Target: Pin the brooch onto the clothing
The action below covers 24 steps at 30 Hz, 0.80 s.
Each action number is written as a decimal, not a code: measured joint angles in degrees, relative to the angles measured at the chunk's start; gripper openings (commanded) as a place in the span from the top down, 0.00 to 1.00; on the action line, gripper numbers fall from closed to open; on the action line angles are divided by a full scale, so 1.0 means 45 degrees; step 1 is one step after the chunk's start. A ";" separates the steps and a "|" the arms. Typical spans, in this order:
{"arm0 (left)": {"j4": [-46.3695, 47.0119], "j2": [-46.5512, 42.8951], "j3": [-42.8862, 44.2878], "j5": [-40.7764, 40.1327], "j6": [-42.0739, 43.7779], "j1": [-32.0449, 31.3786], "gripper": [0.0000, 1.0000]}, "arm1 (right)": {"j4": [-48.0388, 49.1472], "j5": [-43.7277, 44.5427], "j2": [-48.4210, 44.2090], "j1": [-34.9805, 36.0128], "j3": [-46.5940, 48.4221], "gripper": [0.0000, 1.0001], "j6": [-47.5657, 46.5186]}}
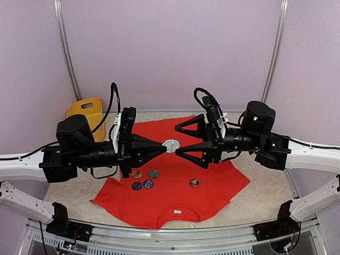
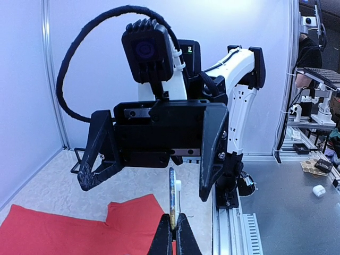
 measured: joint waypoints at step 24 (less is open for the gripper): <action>0.0651 0.0053 -0.0340 0.0219 0.0146 -0.0015 1.00 | 0.0568 0.1141 0.0306 0.0311 0.0058 0.28 0.0160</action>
